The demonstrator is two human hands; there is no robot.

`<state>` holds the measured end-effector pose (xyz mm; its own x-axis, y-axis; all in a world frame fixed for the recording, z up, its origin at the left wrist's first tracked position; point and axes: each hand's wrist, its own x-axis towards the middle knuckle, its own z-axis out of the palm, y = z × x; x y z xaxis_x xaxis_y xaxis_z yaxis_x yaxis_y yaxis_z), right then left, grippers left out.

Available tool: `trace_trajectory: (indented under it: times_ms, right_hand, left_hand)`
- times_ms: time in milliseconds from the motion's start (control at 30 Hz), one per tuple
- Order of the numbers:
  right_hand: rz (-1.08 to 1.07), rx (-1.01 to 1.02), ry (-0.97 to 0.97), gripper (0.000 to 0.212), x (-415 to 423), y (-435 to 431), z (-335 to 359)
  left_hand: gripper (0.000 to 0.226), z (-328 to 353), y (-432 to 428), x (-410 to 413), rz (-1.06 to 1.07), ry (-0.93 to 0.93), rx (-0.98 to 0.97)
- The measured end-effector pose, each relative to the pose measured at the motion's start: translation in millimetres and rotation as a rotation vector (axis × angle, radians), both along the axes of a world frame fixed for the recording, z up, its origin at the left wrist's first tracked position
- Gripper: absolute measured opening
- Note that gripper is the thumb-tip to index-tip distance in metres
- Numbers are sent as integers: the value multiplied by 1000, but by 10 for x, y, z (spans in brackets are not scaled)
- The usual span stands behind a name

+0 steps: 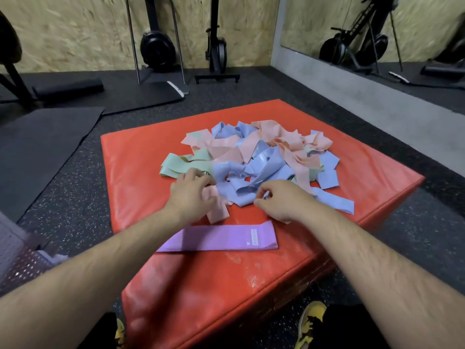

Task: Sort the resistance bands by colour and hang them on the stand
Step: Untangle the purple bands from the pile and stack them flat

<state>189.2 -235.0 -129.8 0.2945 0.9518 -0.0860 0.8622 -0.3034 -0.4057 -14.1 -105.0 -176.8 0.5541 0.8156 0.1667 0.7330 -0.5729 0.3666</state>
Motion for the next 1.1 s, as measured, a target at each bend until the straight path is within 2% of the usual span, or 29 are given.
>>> trace_trajectory:
  times_ms: [67, 133, 200, 267, 433, 500, 600, 667, 733, 800, 900, 967, 1033, 1100]
  right_hand:
    - [4, 23, -48, 7, 79, 158, 22]
    - [-21, 40, -135, 14, 180, 348, 14]
    - [-82, 46, -214, 31, 291, 520, 4]
    - [-176, 72, -215, 49, 417, 656, -26]
    - [-357, -10, -25, 109, 859, 965, -378]
    - [-366, -35, 5, 103, 987, 1015, -490]
    - [-332, -31, -44, 69, 1078, 1050, -500]
    - [-326, 91, -7, 38, 1080, 1084, -473]
    - [-348, 215, 110, 22, 1049, 1091, -422]
    - [-404, 339, 232, 21, 1015, 1098, -325]
    - [-464, 563, 479, 44, 1000, 1110, -65]
    - [-453, 689, 531, 53, 992, 1114, 96]
    - [-429, 771, 549, 47, 978, 1099, 184]
    - [-429, 811, 595, 33, 973, 1085, 257]
  left_hand:
    - [61, -4, 159, 218, 14, 94, 18]
    - [76, 2, 339, 441, 29, 178, -42]
    - [87, -6, 501, 684, 16, 232, -88]
    - [94, 9, 636, 944, -29, 252, -116]
    - [103, -62, 996, 1444, -90, 346, -131]
    - [98, -114, 1139, 1485, -95, 378, -181]
    - [61, -153, 1139, 1469, -148, 288, -90]
    - [41, -153, 1092, 1462, -212, 188, -13]
    - [26, -99, 1083, 1434, -271, 48, -91]
    - [20, 45, 1143, 1399, -259, -114, -156]
    - [23, 439, 1218, 1342, -193, -337, -177]
    - [20, 726, 1250, 1317, -188, -395, -116]
    - [18, 981, 1270, 1299, -186, -399, -27]
    - [21, 1170, 1304, 1275, -157, -469, -32]
